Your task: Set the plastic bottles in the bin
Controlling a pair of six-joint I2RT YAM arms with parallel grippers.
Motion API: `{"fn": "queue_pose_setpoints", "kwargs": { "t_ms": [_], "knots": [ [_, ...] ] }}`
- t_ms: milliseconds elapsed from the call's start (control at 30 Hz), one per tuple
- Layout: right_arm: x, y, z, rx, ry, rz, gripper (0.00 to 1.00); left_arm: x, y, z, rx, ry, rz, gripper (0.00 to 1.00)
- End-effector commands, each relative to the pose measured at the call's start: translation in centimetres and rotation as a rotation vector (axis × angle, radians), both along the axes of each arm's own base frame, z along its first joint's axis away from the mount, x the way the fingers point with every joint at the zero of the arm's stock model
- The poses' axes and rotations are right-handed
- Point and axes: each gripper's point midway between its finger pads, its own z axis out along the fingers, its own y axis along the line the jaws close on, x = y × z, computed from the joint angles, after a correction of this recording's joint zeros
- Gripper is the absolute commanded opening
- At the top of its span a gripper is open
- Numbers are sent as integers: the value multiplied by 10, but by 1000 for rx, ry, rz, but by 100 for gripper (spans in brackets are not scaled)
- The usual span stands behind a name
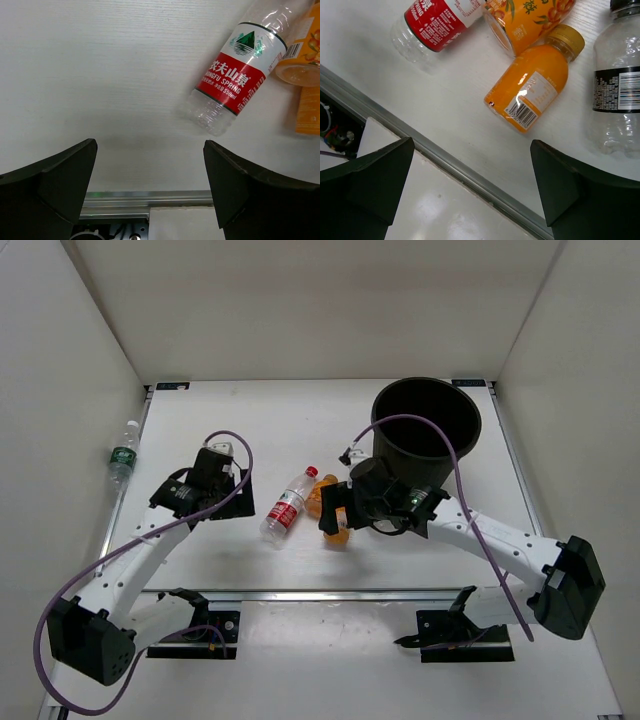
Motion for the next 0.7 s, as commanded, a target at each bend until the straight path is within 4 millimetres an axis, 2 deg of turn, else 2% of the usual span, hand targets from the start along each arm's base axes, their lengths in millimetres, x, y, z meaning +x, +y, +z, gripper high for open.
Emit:
{"fn": "queue_pose_setpoints", "kwargs": {
  "t_ms": [0,67,167,233,367,433,500,533,667],
  "knots": [
    [6,8,30,138,-73,-15,99,0,-5,5,-2,-9,-40,99],
    [5,10,36,169,-123,12,99,1,1,10,13,-30,-23,99],
    [9,5,40,116,-177,-1,99,-5,6,15,-10,-36,4,99],
    [10,5,36,77,-181,1,99,-8,1,12,-29,-42,-25,99],
    [15,5,12,-32,-152,-51,99,-7,-5,2,-18,-40,-53,99],
    [24,5,-2,-88,-115,-100,99,-5,-10,-4,-16,-30,-73,99],
    [32,3,-10,-117,-82,-136,98,0,-14,-2,-25,-38,-88,98],
    [32,-2,-25,-160,-42,-184,97,3,-16,-1,-25,-37,-95,99],
    [45,1,-29,-200,-71,-265,99,7,-14,3,-15,-56,-90,98]
  ]
}}
